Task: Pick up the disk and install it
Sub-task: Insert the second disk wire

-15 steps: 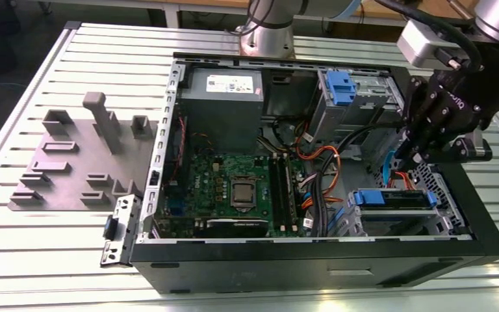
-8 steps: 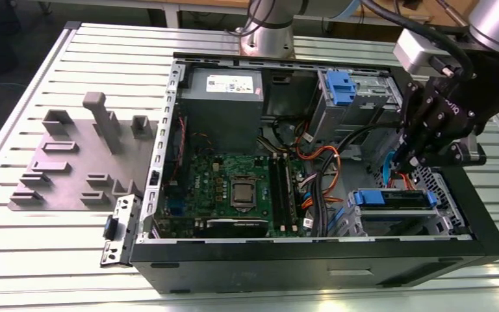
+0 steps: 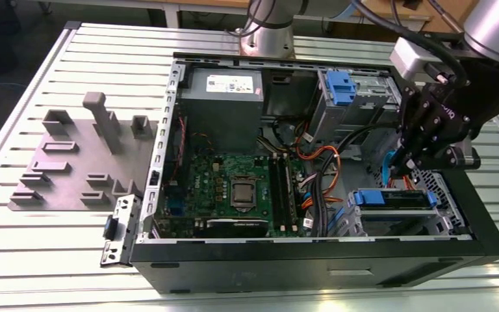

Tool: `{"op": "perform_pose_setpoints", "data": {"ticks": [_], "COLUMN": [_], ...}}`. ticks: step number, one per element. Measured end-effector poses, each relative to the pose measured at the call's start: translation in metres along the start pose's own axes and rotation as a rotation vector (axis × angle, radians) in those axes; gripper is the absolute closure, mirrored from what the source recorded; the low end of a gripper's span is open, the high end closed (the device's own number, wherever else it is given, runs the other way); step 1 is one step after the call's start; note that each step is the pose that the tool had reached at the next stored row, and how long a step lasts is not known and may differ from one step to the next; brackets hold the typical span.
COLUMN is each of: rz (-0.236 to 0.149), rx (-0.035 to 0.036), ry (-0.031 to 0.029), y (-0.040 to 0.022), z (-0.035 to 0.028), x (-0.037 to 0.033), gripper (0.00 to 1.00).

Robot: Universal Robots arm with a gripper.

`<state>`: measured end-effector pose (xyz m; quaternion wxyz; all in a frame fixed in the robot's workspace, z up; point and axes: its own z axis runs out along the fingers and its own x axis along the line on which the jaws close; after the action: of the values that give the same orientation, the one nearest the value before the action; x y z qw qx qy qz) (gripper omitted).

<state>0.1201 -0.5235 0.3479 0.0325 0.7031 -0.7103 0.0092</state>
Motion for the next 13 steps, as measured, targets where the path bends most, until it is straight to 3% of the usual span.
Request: {"op": "perform_pose_setpoints", "data": {"ticks": [3,13], "rz": [0.0,0.0], "rx": [0.0,0.0002], "ry": [-0.0002,-0.0003], "y": [0.0,0.0031], "z": [0.0002,0.0007], "x": [0.0,0.0035], "gripper": [0.84,0.84]}}
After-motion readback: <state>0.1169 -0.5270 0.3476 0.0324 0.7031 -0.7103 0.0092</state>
